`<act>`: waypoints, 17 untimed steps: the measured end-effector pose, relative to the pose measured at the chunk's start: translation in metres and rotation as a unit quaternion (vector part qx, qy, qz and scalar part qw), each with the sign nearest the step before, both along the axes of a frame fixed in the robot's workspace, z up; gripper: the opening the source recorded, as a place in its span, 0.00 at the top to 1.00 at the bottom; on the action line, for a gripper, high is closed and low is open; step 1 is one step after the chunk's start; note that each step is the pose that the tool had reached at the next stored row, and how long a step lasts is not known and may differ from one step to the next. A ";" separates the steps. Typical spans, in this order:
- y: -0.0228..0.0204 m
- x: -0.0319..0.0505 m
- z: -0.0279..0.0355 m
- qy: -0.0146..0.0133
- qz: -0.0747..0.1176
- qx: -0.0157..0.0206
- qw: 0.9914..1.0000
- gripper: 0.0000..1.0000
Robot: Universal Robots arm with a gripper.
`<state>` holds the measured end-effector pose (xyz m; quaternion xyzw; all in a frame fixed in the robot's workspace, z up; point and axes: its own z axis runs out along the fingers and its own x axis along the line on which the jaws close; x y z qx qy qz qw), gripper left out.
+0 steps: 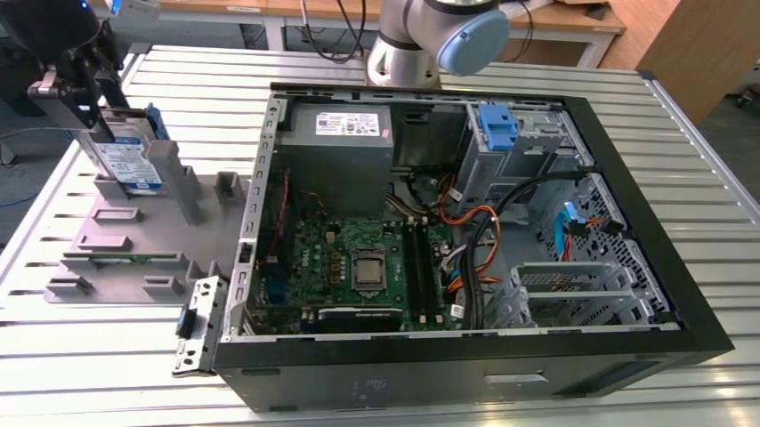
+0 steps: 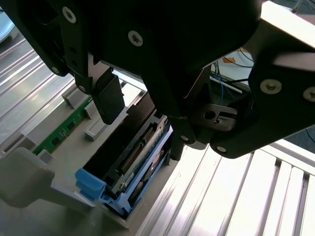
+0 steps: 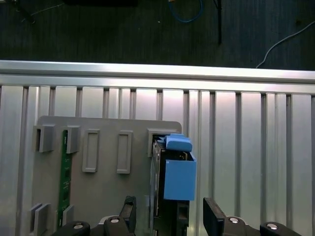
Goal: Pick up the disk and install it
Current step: 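Pick up the disk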
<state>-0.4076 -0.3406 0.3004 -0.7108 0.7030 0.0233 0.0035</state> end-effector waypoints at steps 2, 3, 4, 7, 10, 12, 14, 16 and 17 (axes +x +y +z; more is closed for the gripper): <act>0.0000 0.0000 0.0000 0.000 0.000 0.000 1.000 0.35; 0.0000 0.0000 0.0000 0.000 0.000 0.000 1.000 0.35; 0.0000 0.0000 0.0000 0.000 0.000 0.000 1.000 0.35; 0.0000 0.0000 0.0000 0.000 -0.001 0.000 1.000 0.35; 0.0000 0.0000 -0.0003 0.000 -0.009 0.000 1.000 0.35; -0.0001 0.0000 -0.0007 0.000 -0.010 0.000 1.000 0.35; 0.0000 0.0000 -0.0010 -0.001 -0.010 0.000 1.000 0.35; 0.0000 0.0000 -0.0011 -0.001 -0.010 0.001 1.000 0.35; 0.0000 0.0000 -0.0011 -0.001 -0.010 0.001 1.000 0.35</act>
